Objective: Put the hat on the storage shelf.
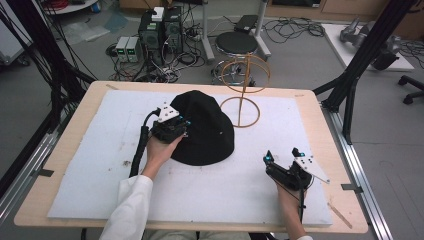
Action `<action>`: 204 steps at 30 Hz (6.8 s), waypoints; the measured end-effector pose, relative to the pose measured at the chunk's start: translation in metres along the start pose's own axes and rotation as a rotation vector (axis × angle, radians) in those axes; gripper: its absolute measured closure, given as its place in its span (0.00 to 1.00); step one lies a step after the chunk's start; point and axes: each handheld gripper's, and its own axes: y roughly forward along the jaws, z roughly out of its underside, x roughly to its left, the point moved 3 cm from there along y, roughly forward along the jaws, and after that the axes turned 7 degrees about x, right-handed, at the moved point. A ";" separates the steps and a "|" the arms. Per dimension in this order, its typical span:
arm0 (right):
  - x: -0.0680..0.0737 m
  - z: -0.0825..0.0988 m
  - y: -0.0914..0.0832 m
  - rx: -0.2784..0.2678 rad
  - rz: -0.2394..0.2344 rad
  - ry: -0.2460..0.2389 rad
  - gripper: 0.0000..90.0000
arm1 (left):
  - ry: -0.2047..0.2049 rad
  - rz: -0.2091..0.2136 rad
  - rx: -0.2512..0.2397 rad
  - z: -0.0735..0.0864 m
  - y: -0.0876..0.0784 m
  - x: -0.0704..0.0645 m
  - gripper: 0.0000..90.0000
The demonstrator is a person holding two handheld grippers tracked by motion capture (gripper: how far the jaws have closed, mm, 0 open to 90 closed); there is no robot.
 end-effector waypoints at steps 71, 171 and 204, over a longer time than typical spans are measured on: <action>0.004 0.001 -0.003 -0.003 -0.003 -0.028 0.07 | 0.030 0.059 -0.588 -0.102 -0.062 -0.012 0.95; -0.006 -0.002 -0.006 -0.030 -0.002 0.013 0.14 | -0.079 0.143 -0.385 -0.185 0.082 -0.042 0.52; -0.006 -0.002 -0.007 -0.036 0.020 0.023 0.13 | -0.068 -0.102 -0.439 -0.116 -0.067 0.008 0.46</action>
